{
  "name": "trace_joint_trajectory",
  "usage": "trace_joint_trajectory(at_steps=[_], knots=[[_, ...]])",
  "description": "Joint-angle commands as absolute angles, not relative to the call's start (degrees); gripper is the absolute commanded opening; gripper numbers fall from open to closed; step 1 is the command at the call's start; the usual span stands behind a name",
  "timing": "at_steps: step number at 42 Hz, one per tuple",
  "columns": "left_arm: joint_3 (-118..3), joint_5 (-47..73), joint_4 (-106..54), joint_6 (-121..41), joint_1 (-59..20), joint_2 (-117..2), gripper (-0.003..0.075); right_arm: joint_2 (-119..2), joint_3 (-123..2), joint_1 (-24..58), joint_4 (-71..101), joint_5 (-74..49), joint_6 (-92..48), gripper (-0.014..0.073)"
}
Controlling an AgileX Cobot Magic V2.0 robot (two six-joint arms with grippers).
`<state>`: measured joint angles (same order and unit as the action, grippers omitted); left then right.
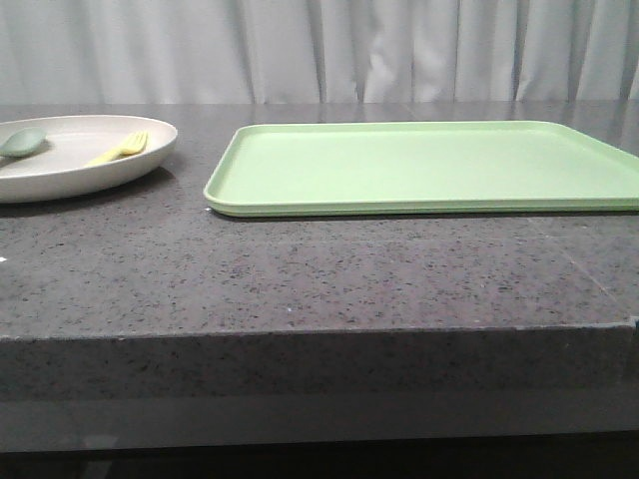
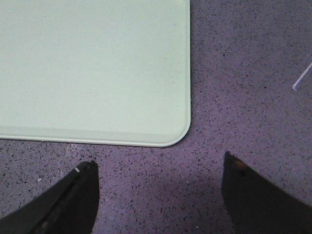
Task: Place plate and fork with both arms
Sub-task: 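Open the left gripper and grasp the cream plate's rim, then lift the plate with the left gripper and carry it over the tray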
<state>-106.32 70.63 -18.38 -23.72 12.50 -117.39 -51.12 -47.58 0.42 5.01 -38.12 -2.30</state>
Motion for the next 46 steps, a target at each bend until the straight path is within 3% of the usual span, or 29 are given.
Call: trace_joint_trajectory(at_steps=[1, 8, 46], knots=[[-108.18, 72.78, -20.06, -24.04, 11.80, -114.17, 0.0116, -50.81, -49.43, 0.13, 4.90, -34.18, -2.46, 0.0549], [-108.18, 72.78, -19.59, -24.04, 11.70, -114.17, -0.0017, -50.81, -49.43, 0.13, 4.90, -34.18, -2.46, 0.0549], [-108.18, 72.78, -33.06, -19.35, 11.70, -107.85, -0.0018, -50.81, -49.43, 0.13, 4.90, -34.18, -2.46, 0.0549]])
